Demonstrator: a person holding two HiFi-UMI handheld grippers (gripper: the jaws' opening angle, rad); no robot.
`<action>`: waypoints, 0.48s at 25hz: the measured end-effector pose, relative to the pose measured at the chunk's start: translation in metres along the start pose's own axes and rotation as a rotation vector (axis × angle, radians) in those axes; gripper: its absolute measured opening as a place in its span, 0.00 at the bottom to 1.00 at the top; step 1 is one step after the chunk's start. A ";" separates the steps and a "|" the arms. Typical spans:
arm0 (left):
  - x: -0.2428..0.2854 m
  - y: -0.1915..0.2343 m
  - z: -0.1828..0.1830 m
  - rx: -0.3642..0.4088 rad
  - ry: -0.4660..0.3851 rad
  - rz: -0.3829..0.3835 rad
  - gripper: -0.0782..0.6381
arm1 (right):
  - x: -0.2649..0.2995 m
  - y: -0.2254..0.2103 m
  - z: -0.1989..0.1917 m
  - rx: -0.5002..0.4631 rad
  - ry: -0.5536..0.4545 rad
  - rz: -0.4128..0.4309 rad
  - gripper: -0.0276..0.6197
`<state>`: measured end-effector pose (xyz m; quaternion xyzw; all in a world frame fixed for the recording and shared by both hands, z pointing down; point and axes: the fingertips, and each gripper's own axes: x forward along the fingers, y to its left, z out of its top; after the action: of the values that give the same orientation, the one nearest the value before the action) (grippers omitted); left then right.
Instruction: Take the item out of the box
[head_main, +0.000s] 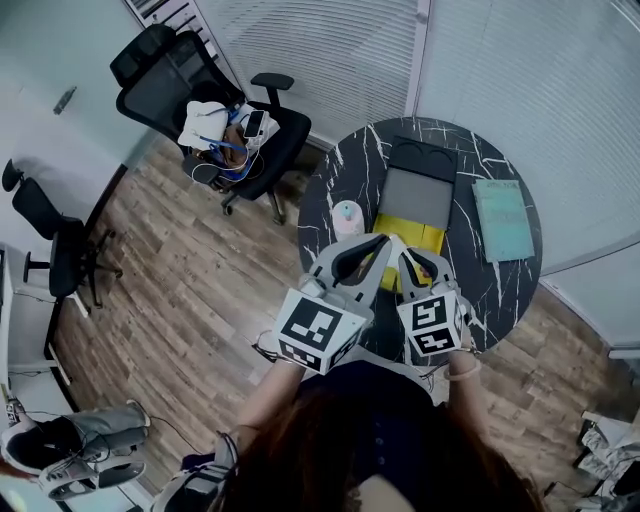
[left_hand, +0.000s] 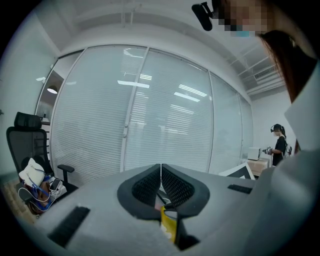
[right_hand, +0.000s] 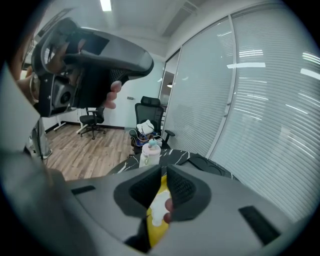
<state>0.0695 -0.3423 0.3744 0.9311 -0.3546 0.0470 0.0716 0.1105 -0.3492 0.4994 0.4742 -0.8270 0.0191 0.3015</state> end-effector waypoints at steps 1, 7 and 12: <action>0.001 0.001 -0.001 0.002 0.004 -0.001 0.15 | 0.003 0.001 -0.002 -0.005 0.009 0.008 0.09; 0.009 0.005 -0.005 0.004 0.020 -0.002 0.15 | 0.023 0.003 -0.024 -0.025 0.078 0.047 0.18; 0.018 0.011 -0.007 0.006 0.032 -0.002 0.15 | 0.040 0.004 -0.041 -0.031 0.125 0.071 0.18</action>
<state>0.0756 -0.3610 0.3849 0.9308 -0.3522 0.0627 0.0746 0.1123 -0.3645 0.5549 0.4379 -0.8229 0.0464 0.3592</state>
